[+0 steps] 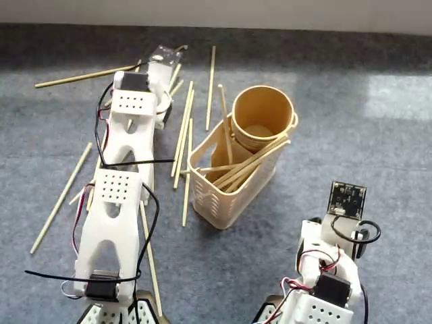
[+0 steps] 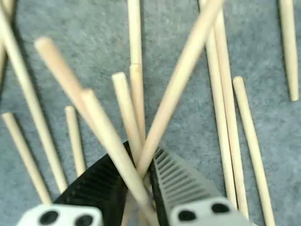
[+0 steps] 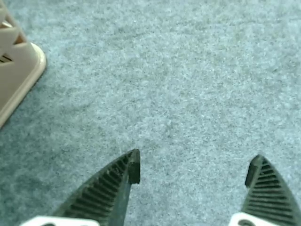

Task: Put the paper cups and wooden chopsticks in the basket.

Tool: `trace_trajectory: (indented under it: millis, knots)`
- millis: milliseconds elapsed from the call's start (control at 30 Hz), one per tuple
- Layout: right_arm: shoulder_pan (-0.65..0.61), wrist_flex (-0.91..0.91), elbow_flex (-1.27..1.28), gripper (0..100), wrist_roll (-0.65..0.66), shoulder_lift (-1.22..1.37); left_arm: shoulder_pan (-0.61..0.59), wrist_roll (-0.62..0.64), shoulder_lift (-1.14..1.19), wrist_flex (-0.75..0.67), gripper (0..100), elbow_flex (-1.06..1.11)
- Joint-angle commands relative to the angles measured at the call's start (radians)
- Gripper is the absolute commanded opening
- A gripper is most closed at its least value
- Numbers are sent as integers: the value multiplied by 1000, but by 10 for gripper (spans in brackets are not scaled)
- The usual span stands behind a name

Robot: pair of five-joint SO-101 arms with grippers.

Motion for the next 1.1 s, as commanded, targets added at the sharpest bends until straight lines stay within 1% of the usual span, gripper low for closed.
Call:
trace_trajectory:
  millis: [0, 100, 200, 467, 533, 667, 800, 867, 1067]
  knots:
    - [5, -19, 76, 347, 11, -8, 33, 8, -229, 5, 4, -79]
    - [5, -19, 76, 347, 11, -8, 67, 34, -400, 2, 4, -77]
    - [5, -19, 76, 347, 11, -8, 133, 41, -562, 0, 4, -76]
    - [5, -19, 76, 347, 11, -8, 392, 43, -892, -2, 4, -73]
    - [5, -19, 76, 347, 11, -8, 452, 54, -938, -2, 4, -70]
    - [5, -19, 76, 347, 11, -8, 518, 126, -1006, -2, 4, -24]
    - [5, -19, 76, 347, 11, -8, 596, 132, -1052, -6, 4, -18]
    - [5, -19, 76, 347, 11, -8, 630, 133, -1056, -37, 4, -18]
    - [5, -19, 76, 347, 11, -8, 684, 135, -1052, -98, 4, -16]
